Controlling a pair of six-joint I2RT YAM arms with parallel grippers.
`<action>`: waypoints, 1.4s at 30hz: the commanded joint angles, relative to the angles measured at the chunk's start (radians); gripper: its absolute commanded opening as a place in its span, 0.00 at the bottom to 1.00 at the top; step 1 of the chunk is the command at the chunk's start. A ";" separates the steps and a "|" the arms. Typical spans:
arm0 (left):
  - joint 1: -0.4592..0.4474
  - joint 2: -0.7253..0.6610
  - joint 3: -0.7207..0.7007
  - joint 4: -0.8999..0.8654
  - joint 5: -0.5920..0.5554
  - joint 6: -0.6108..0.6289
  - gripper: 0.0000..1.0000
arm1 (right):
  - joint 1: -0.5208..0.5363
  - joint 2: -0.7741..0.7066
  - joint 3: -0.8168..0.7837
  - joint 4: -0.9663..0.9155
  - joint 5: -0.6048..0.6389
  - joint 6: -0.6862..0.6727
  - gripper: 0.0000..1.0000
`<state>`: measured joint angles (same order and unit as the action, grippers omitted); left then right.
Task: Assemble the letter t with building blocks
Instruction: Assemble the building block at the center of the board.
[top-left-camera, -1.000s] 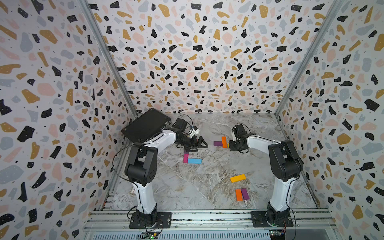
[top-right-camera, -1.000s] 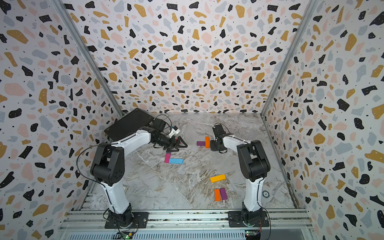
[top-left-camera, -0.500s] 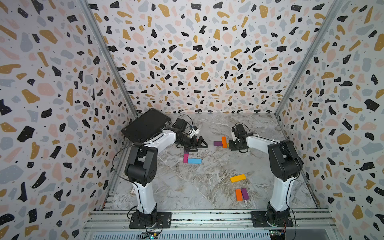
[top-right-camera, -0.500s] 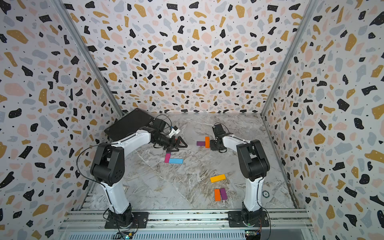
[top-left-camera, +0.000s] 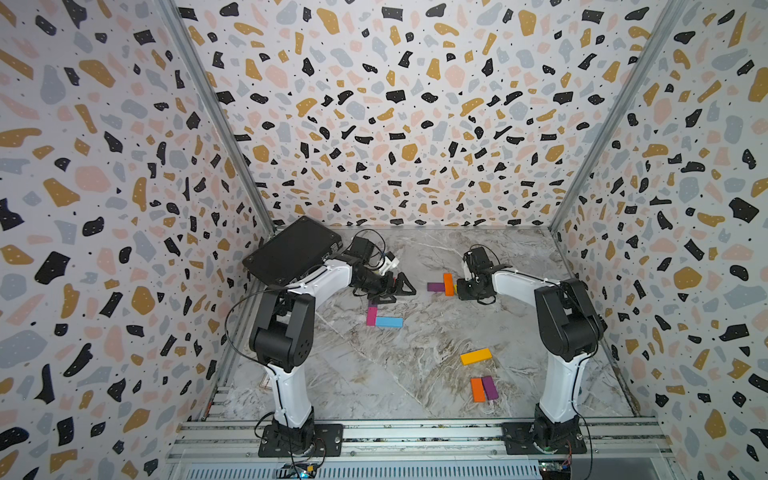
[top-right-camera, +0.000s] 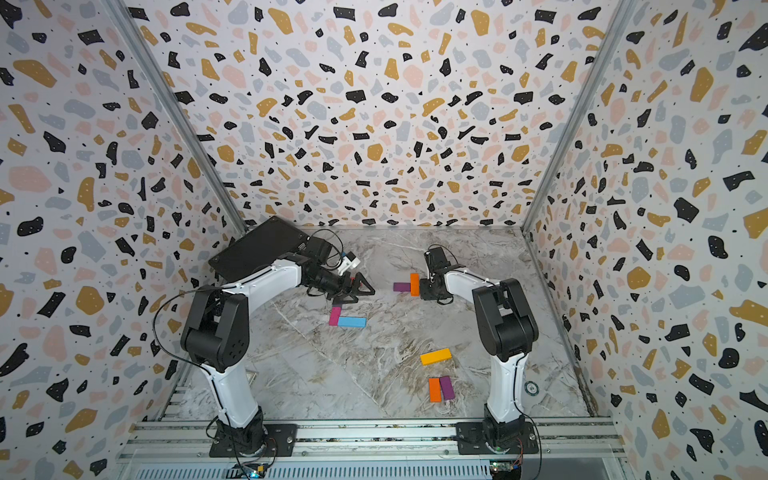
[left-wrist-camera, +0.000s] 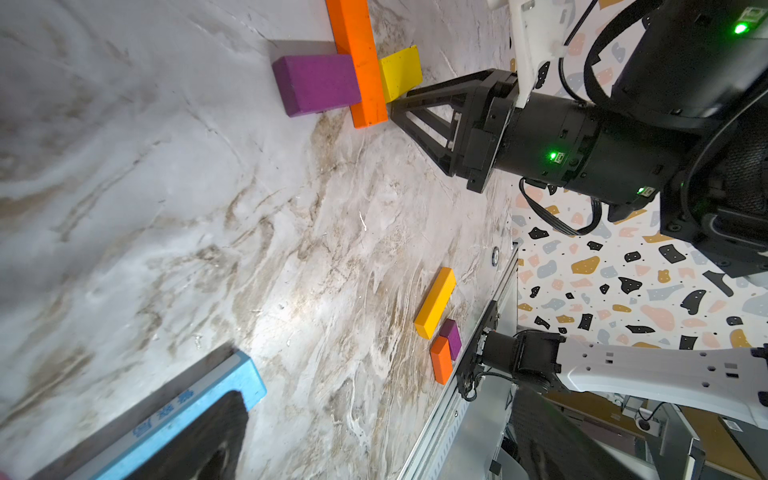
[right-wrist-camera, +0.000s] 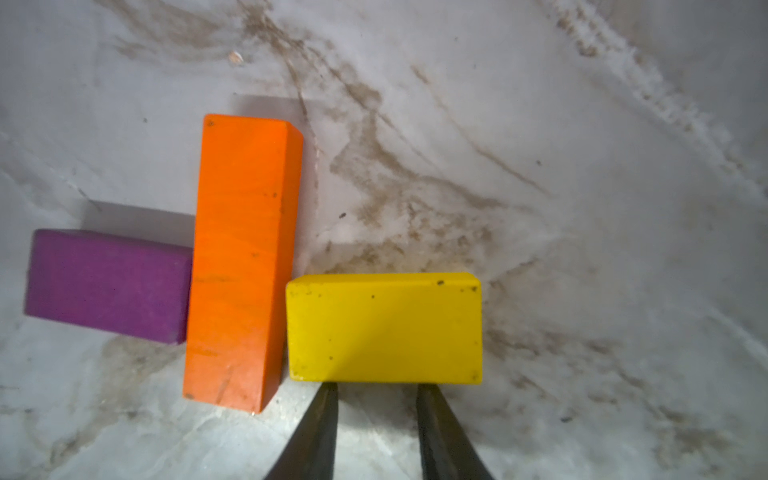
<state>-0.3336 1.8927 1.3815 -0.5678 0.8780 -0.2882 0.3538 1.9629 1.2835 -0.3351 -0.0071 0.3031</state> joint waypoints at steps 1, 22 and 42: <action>0.005 -0.004 -0.002 0.003 0.009 0.009 1.00 | 0.004 -0.070 -0.010 -0.106 0.002 -0.008 0.37; 0.005 -0.005 0.007 -0.025 -0.007 0.033 0.99 | -0.133 -0.014 0.057 -0.145 0.060 -0.130 0.33; 0.005 0.006 0.018 -0.038 -0.006 0.042 1.00 | -0.134 0.117 0.242 -0.191 0.037 -0.143 0.34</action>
<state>-0.3336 1.8927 1.3827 -0.5915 0.8734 -0.2710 0.2192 2.0758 1.4830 -0.4854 0.0307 0.1719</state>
